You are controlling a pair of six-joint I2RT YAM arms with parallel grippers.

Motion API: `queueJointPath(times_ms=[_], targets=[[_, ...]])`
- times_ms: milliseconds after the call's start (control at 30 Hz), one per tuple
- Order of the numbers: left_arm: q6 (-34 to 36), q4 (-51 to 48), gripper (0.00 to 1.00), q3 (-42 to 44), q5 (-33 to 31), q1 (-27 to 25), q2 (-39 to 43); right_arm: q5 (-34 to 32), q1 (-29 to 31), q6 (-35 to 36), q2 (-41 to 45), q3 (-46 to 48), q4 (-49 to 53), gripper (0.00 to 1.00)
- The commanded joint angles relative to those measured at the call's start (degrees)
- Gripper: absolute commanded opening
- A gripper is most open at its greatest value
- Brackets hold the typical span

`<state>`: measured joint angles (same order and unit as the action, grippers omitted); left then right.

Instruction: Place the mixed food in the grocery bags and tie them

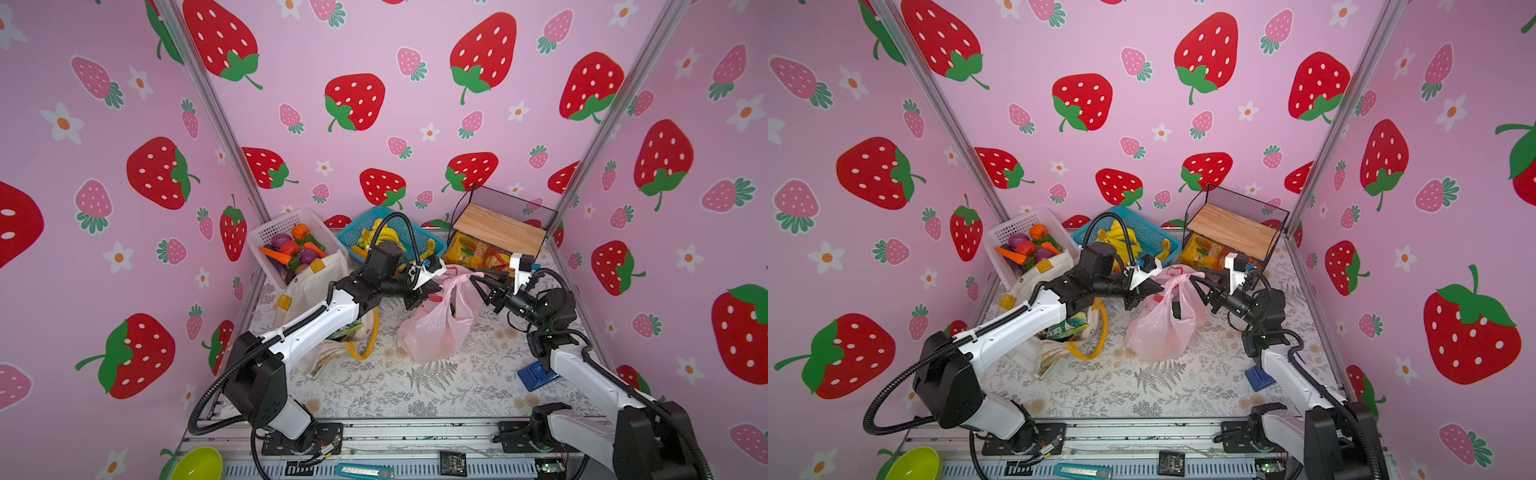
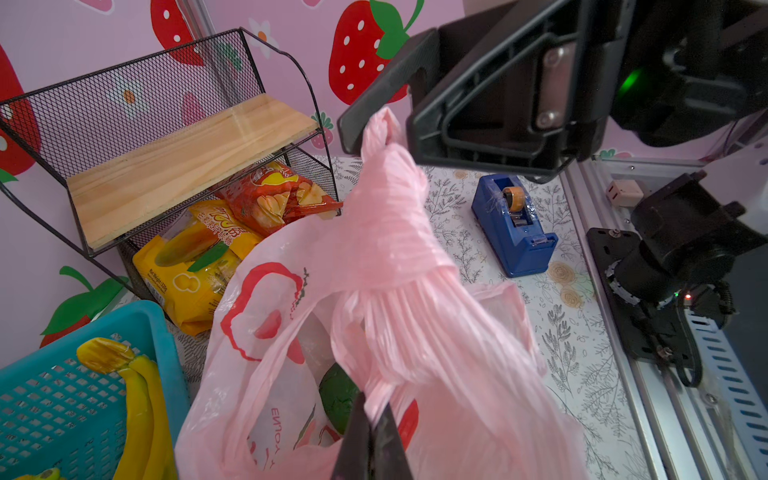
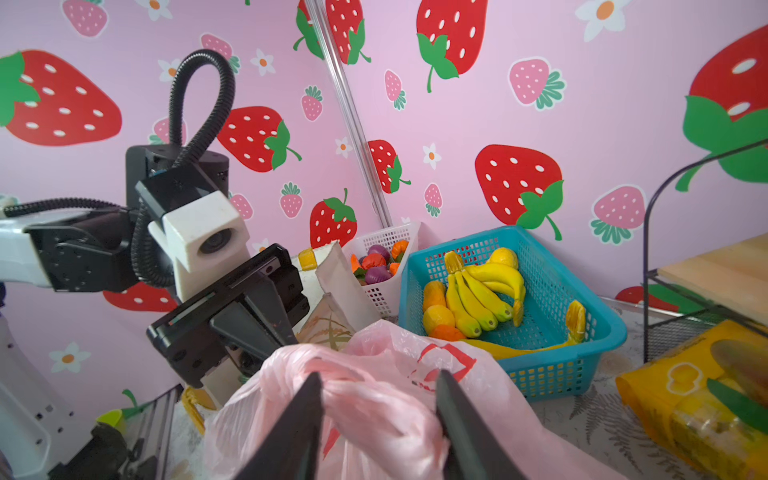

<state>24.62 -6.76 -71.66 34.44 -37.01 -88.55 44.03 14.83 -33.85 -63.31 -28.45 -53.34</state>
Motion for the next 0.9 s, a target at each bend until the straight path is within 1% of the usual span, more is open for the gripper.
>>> queueJointPath(times_ms=[0, 33, 67, 167, 233, 300, 333, 400, 433, 467, 500, 567, 633, 700, 867], targets=[[1.51, -0.53, 0.0, -1.38, -0.03, -0.25, -0.65, 0.74, -0.32, -0.23, -0.56, -2.04, -1.97, 0.16], [1.34, -0.49, 0.0, -1.34, -0.19, -0.25, -0.49, 0.1, -0.28, 0.08, -0.43, -2.06, -1.25, 0.04], [0.87, -0.33, 0.0, -1.38, -0.43, -0.21, -0.36, -0.51, -0.29, 0.41, -0.2, -2.05, -0.22, 0.0], [-1.61, 1.23, 0.0, -0.72, -2.93, -0.24, 0.85, -3.1, -0.3, 4.33, 1.17, -2.66, 6.87, 0.0], [-3.64, 2.8, 0.0, 0.14, -5.02, -0.17, 2.06, -4.33, -0.3, 5.66, 2.28, -2.33, 9.06, 0.0], [-6.62, 4.37, 0.0, 1.34, -9.12, -0.14, 3.66, -5.86, -0.25, 6.41, 3.29, -2.48, 12.53, 0.0], [-8.86, 5.05, 0.0, 1.96, -13.34, -0.16, 4.5, -8.95, -0.29, 7.0, 3.96, -2.77, 15.39, 0.0], [-14.73, 3.19, 0.0, 3.41, -27.06, 0.3, 6.97, -18.95, -0.51, 9.23, 5.56, -3.8, 28.86, 0.0], [-17.49, 1.48, 0.0, 4.47, -33.56, 0.77, 8.29, -24.49, -0.86, 9.98, 6.31, -3.64, 33.4, 0.0], [-20.1, 0.14, 0.0, 6.43, -38.46, 1.64, 9.79, -28.84, -1.84, 10.36, 7.1, -2.36, 35.81, 0.0], [-22.24, -0.19, 0.0, 8.98, -41.96, 2.44, 11.37, -32.85, -3.12, 10.24, 7.85, -0.27, 37.43, 0.0], [-25.19, -0.33, 0.0, 13.07, -47.58, 4.38, 13.39, -37.69, -6.35, 8.98, 8.54, 3.56, 37.14, 0.0], [-27.96, -1.29, 0.0, 15.13, -49.44, 7.26, 14.64, -41.21, -8.92, 7.36, 7.98, 7.23, 34.53, 0.0], [-29.18, -0.56, 0.0, 16.43, -49.81, 9.16, 15.12, -43.77, -9.46, 5.94, 7.26, 9.89, 30.89, 0.0], [-28.67, -0.91, 0.0, 14.54, -50.39, 9.77, 11.83, -46.14, -9.34, 3.88, 4.63, 12.45, 26.3, 0.0]])
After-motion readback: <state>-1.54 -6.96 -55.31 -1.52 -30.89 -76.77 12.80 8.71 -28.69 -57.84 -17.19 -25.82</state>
